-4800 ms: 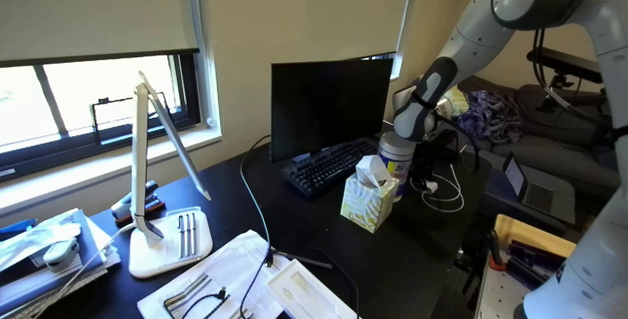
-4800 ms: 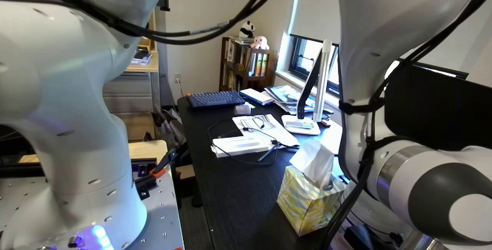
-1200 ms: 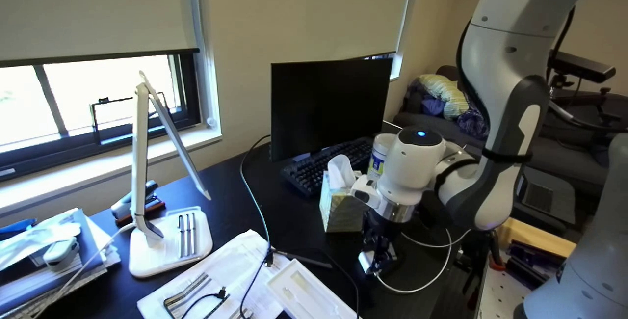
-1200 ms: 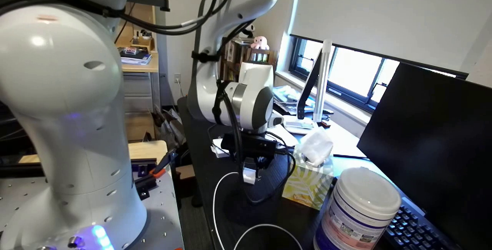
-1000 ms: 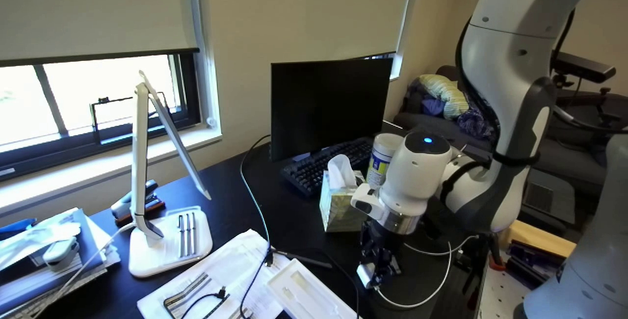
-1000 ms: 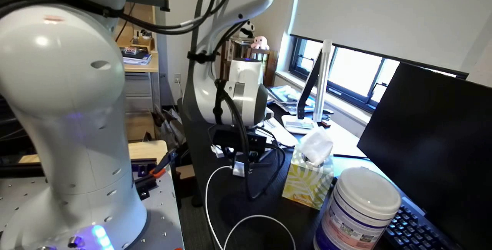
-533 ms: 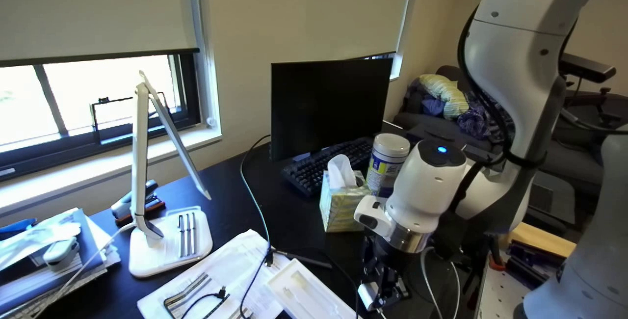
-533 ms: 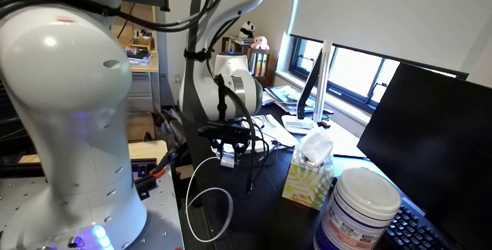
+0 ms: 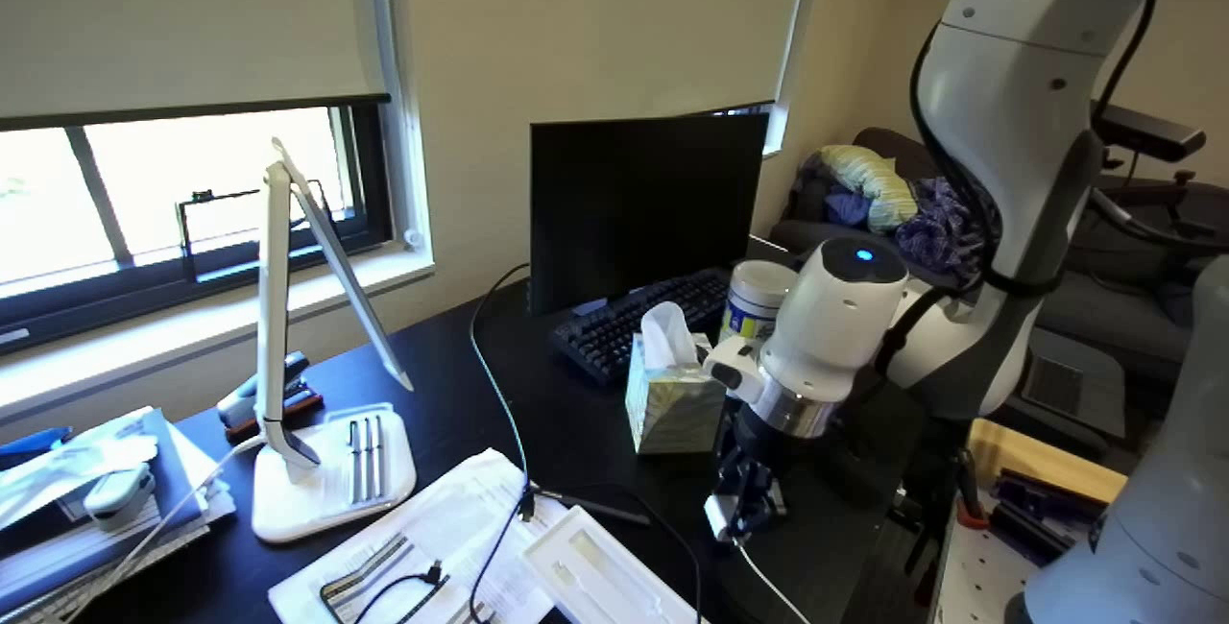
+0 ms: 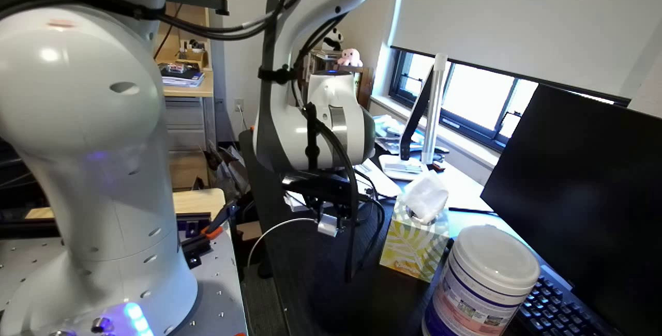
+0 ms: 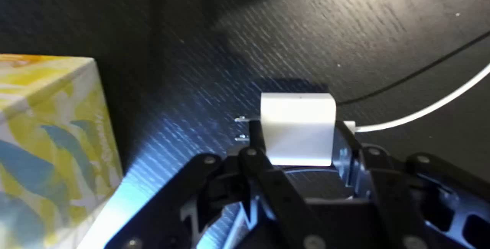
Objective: Take the charger and move it to the left of the table
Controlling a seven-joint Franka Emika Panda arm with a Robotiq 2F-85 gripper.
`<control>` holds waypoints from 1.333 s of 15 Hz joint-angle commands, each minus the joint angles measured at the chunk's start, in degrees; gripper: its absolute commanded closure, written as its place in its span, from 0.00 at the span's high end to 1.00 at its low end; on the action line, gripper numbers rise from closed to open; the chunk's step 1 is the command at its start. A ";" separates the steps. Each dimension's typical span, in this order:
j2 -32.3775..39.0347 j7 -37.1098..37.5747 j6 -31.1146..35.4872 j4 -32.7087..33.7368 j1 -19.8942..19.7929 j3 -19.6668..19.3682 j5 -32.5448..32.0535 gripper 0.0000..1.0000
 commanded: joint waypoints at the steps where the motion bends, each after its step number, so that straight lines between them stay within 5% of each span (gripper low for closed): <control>1: -4.85 2.76 0.74 -1.30 -4.03 -1.83 -4.86 0.20; 6: -12.21 8.07 -2.25 -1.14 -3.72 -0.69 -10.76 0.20; 10: -14.77 11.70 -3.72 -0.85 -1.38 2.01 -9.51 0.20; 11: -12.48 8.79 -1.84 -0.05 -2.29 0.74 -9.08 0.45; 16: -13.24 10.24 -2.59 -0.05 -1.31 1.65 -9.08 0.45; 17: -13.24 10.25 -2.59 -0.05 -1.31 1.65 -9.08 0.20; 20: -13.18 9.93 -4.40 0.08 -0.37 2.43 -9.34 0.20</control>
